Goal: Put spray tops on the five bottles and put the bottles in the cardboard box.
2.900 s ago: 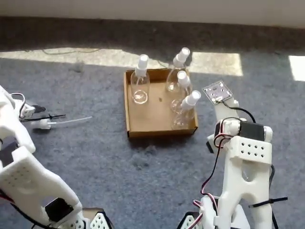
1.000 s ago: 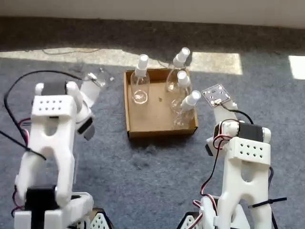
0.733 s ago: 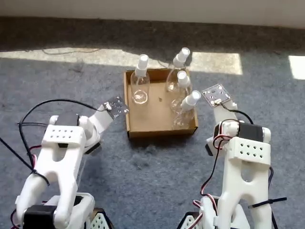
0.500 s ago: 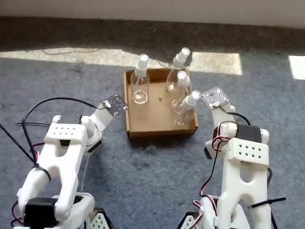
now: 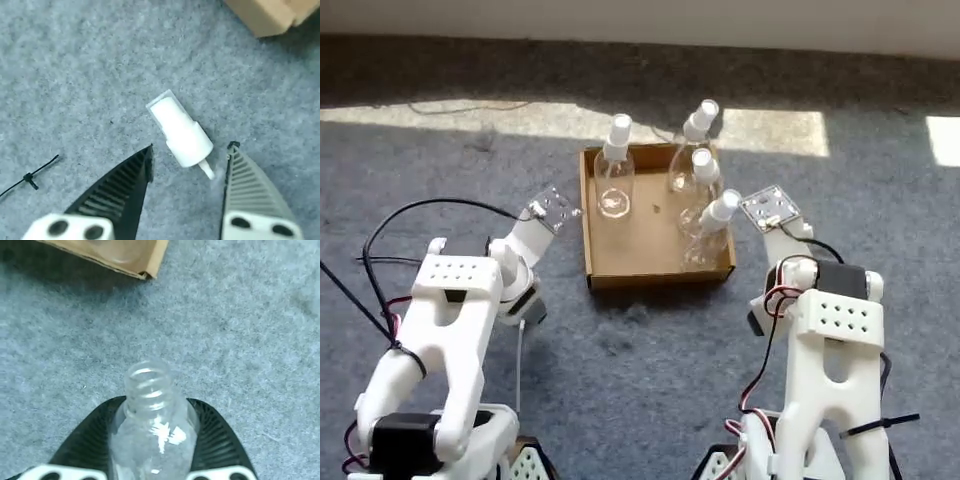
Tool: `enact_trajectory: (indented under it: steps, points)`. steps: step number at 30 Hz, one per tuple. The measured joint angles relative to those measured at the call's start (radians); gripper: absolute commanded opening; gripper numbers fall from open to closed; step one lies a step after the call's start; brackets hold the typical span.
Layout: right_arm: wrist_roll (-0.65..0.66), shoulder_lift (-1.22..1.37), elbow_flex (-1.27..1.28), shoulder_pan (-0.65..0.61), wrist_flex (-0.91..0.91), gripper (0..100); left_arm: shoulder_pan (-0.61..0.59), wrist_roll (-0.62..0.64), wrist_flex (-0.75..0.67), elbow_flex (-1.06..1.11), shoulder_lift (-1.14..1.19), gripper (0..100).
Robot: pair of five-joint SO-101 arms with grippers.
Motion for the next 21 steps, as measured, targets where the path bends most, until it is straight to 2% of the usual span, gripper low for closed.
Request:
enact_trajectory:
  steps: [10, 15, 21]
  points:
    - [0.0, 0.0, 0.0, 0.0, 0.0, 0.3, 0.0, 0.219, 0.0, -0.012, 0.002, 22]
    - [0.0, 0.0, 0.0, 0.0, 0.0, 0.3, 0.0, 0.244, -0.021, -0.012, 0.028, 22]
    - [0.0, 0.0, 0.0, 0.0, 0.0, 0.3, 0.0, 0.275, -0.084, -0.032, 0.195, 20]
